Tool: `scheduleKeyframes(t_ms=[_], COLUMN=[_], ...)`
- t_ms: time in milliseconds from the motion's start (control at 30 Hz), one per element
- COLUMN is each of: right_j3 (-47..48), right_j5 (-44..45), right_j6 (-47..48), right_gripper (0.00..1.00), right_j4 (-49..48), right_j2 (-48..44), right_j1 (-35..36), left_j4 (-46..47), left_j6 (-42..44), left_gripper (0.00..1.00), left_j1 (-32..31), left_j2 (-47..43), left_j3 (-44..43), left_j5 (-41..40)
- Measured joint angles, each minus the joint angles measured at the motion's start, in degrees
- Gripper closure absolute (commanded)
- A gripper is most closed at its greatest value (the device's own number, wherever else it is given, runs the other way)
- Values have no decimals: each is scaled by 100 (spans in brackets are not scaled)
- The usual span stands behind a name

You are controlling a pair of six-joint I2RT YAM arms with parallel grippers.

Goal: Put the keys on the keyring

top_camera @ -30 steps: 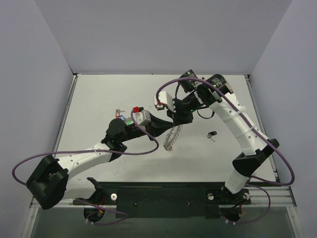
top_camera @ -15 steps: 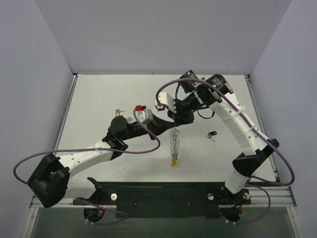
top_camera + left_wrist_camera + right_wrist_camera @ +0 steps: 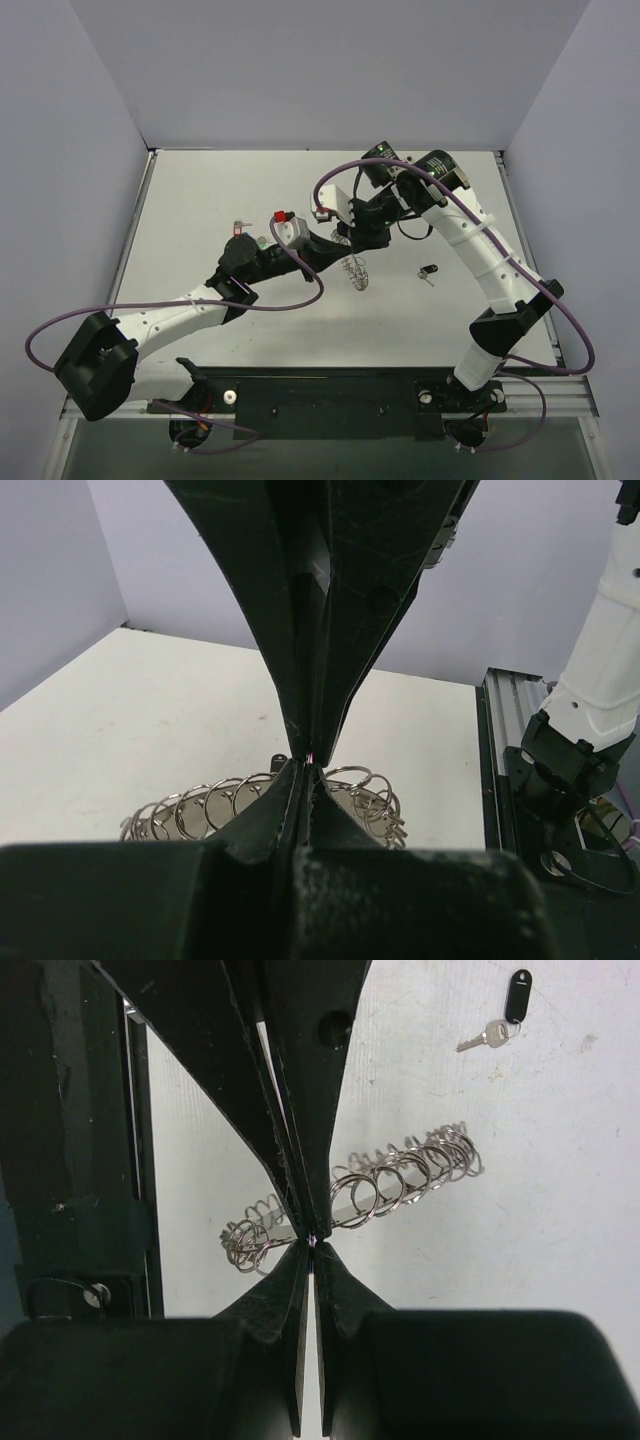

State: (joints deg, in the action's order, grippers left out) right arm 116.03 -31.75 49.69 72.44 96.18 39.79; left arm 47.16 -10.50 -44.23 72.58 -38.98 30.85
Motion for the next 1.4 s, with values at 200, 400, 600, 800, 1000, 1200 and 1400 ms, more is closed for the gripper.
scheduleKeyframes(t_ms=[200,400,600,800,1000,1200,1400], right_j3=[-46,-125,-129,-164,-254,-367,-404], right_j5=[-22,-118,-221,-280,-341,-476,-542], right_j6=[-103,-192,-236,-238,-236,-238,-251], right_gripper=[96,84,79,82,82,80,94], right_j4=[-155,-195,-197,-208,-245,-264,-319], right_j2=[-2,-2,-4,-7,-7,-7,-9], right_j1=[2,7,7,-2,-20,-76,-129], left_j4=[-39,-28,-28,-35,-59,-26,-13], left_j6=[-83,-186,-245,-293,-411,-494,-557], left_gripper=[100,100,100,100,100,100,100], left_j1=[-17,-31,-31,-31,-24,-20,2], left_j2=[-109,-179,-216,-240,-267,-323,-339], left_j3=[81,168,188,201,249,258,284], left_j5=[-219,-356,-431,-435,-431,-431,-433])
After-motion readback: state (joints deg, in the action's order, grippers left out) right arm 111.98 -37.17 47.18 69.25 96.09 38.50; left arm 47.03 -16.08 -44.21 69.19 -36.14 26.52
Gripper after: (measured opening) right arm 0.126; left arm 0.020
